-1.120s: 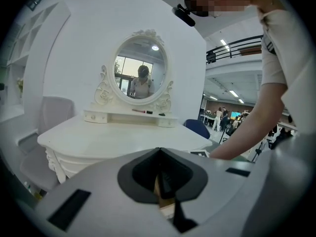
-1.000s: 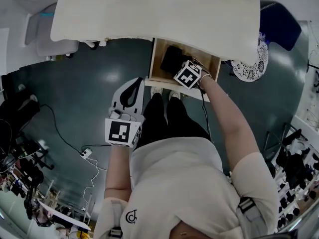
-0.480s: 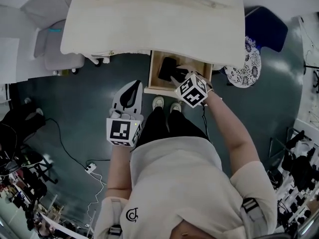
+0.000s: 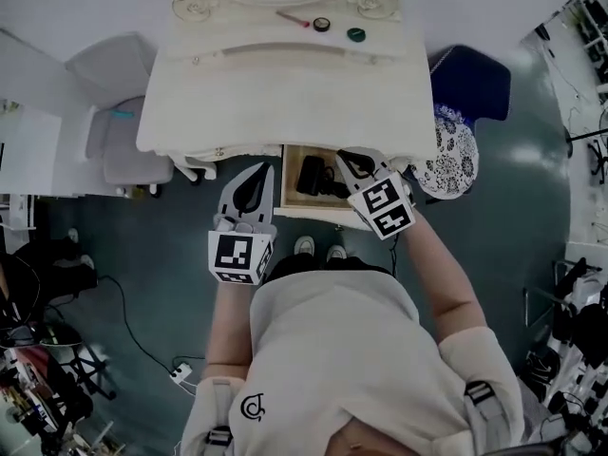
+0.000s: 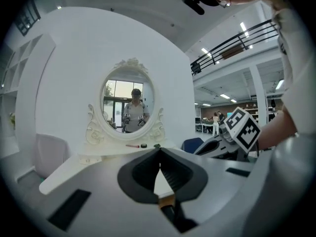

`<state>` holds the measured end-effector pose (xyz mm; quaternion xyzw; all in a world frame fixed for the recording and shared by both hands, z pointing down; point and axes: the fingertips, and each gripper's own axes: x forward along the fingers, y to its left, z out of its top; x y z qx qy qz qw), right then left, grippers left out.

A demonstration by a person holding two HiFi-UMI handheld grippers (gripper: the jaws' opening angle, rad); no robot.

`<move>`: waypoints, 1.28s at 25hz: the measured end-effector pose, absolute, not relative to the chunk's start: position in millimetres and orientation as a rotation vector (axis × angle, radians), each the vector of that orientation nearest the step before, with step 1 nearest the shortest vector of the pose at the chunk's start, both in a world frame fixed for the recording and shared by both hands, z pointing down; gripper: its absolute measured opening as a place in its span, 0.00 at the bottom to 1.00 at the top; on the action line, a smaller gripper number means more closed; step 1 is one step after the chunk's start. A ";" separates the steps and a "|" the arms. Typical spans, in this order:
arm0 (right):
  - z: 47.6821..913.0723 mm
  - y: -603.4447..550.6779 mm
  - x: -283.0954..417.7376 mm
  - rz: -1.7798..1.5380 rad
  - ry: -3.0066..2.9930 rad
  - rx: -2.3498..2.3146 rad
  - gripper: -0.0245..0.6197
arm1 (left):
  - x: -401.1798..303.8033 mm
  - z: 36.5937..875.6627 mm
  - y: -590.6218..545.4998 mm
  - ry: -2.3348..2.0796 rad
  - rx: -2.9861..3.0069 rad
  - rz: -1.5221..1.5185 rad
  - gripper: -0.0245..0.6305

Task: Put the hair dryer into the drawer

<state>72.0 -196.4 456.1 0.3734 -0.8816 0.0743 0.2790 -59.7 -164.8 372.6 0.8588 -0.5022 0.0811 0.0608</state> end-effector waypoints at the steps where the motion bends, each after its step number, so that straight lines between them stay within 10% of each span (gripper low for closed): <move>1: 443.9 -197.1 77.4 0.166 -2.378 1.033 0.05 | -57.0 365.2 -166.8 -1.516 2.605 0.224 0.06; 32: 293.9 -162.4 144.2 -0.003 -2.700 1.536 0.05 | -14.3 286.4 -166.3 -1.417 2.792 0.137 0.06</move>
